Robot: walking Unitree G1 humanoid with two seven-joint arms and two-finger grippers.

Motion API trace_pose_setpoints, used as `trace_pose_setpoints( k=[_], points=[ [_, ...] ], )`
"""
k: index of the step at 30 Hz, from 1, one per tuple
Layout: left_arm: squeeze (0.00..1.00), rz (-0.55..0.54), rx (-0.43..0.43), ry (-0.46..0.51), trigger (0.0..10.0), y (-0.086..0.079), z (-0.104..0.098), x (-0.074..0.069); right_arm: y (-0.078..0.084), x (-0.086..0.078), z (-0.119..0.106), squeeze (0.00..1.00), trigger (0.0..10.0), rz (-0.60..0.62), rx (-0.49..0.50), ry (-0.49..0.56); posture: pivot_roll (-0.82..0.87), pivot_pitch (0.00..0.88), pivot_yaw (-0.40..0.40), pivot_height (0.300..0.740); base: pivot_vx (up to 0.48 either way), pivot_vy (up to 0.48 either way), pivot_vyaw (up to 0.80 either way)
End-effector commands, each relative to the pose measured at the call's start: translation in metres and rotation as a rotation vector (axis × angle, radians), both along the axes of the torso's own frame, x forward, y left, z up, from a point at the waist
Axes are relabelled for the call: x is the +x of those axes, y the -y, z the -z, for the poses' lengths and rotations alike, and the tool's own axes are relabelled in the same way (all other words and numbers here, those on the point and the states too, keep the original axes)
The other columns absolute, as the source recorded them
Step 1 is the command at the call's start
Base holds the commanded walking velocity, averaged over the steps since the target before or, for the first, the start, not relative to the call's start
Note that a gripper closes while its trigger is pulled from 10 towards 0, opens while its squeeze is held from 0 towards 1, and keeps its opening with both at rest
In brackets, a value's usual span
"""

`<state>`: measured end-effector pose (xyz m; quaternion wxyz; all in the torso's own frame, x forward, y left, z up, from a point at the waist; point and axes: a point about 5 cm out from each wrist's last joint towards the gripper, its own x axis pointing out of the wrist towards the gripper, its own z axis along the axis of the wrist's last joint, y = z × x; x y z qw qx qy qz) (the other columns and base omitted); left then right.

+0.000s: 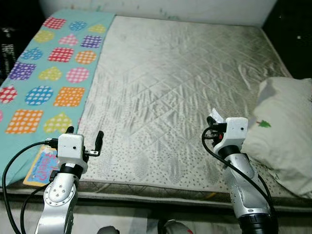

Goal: Clean up the room

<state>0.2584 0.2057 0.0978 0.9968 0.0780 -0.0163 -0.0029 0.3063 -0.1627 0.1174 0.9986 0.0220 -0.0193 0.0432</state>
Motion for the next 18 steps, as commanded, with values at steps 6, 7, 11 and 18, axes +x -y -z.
trace_pose_setpoints(
  k=[6, 7, 11, 18],
  points=[
    [0.0, 0.001, -0.039, -0.018, 10.0, -0.0008, 0.0045, -0.0044, -0.0016, -0.0044, 0.0021, 0.0, 10.0, -0.012, -0.014, -0.018, 0.07, 0.168, -0.042, 0.74, 0.0, 0.0, -0.8],
    [0.0, 0.002, -0.038, -0.019, 10.0, -0.0006, 0.0048, -0.0048, -0.0019, -0.0041, 0.0016, 0.0, 10.0, -0.015, -0.014, -0.015, 0.07, 0.168, -0.042, 0.74, 0.0, 0.0, -0.8],
    [0.0, 0.005, -0.036, -0.021, 10.0, -0.0001, 0.0055, -0.0055, -0.0023, -0.0038, 0.0004, 0.0, 10.0, -0.016, -0.02, -0.009, 0.07, 0.17, -0.042, 0.74, 0.0, 0.0, -0.31],
    [0.0, 0.008, -0.033, -0.023, 10.0, -0.0006, 0.0053, -0.005, -0.0024, -0.0063, 0.0052, 0.0, 10.0, -0.003, -0.077, -0.044, 0.07, 0.173, -0.04, 0.74, 0.0, 0.0, 0.0]
  ],
)
